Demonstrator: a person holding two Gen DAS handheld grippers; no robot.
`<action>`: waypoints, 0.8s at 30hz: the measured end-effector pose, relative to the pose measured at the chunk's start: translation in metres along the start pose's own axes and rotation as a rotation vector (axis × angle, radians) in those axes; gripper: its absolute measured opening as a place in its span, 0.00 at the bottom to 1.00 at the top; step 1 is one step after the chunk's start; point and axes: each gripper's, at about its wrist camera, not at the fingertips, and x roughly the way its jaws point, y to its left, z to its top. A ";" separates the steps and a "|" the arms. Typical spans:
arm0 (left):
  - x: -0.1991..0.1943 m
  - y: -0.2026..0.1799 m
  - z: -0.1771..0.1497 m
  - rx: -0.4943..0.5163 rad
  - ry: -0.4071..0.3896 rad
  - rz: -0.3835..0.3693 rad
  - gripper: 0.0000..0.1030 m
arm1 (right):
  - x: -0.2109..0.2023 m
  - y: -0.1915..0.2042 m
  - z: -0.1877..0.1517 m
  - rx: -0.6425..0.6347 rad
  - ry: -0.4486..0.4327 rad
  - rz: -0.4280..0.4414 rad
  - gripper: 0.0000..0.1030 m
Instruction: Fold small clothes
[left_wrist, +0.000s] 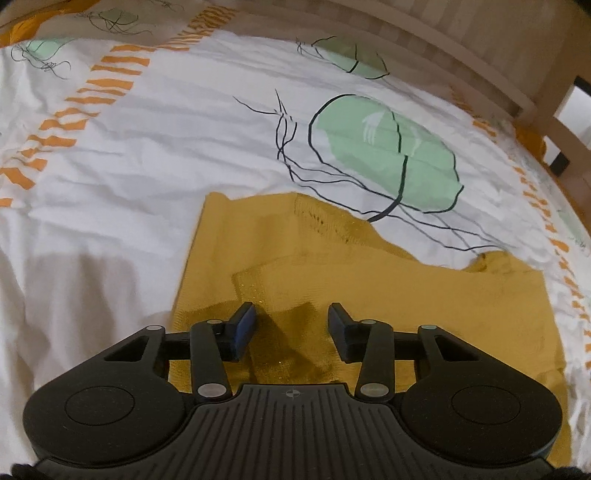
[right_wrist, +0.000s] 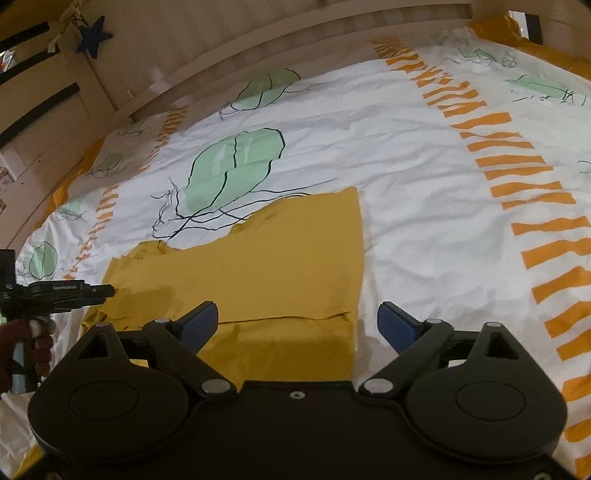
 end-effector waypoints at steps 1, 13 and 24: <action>0.000 0.000 0.000 0.005 -0.007 0.014 0.27 | 0.000 0.001 0.000 -0.001 0.001 0.002 0.91; -0.020 0.001 0.008 0.132 -0.091 0.085 0.03 | 0.004 0.008 -0.005 -0.010 0.033 0.009 0.91; -0.002 0.014 -0.004 0.027 -0.015 0.021 0.35 | 0.007 0.010 -0.007 -0.012 0.048 0.012 0.91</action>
